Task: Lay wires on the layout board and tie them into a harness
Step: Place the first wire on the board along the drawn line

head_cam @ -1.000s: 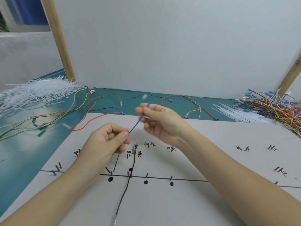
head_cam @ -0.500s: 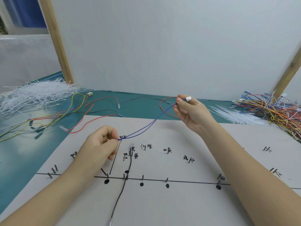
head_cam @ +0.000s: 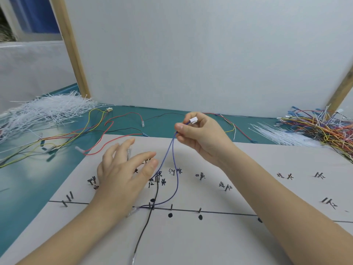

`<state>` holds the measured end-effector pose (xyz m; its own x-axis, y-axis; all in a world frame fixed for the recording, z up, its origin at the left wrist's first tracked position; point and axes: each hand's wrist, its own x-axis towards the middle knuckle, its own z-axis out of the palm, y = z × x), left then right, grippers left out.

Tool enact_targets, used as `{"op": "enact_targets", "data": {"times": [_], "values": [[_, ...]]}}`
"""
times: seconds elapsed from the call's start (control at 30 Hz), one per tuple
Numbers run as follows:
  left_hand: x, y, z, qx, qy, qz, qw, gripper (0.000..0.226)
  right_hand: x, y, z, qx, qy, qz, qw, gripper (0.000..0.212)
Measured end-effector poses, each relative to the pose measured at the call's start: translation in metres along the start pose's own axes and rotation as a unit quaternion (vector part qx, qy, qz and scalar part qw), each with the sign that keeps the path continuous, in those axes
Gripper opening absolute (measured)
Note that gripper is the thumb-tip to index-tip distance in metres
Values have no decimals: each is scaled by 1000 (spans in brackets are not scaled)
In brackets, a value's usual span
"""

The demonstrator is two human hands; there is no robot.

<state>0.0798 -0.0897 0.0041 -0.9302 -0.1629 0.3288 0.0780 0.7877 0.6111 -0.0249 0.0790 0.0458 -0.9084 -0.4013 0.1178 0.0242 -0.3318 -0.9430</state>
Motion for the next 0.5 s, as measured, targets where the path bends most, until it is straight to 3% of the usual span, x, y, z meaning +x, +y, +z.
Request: {"op": "enact_targets", "data": {"times": [0.2, 0.27, 0.33, 0.4, 0.5], "values": [[-2, 3, 0, 41, 23, 86, 995, 37, -10, 10, 20, -69, -24, 12, 997, 24], [-1, 4, 3, -8, 15, 97, 995, 24, -12, 14, 25, -68, -34, 15, 997, 24], [0, 5, 2, -140, -10, 53, 989, 11, -13, 15, 28, -72, -38, 11, 997, 24], [3, 9, -1, -350, -45, -44, 935, 18, -13, 15, 28, -76, -34, 6, 996, 24], [8, 10, -9, -603, -104, -184, 769, 22, -14, 15, 29, -65, -43, 2, 997, 26]]}}
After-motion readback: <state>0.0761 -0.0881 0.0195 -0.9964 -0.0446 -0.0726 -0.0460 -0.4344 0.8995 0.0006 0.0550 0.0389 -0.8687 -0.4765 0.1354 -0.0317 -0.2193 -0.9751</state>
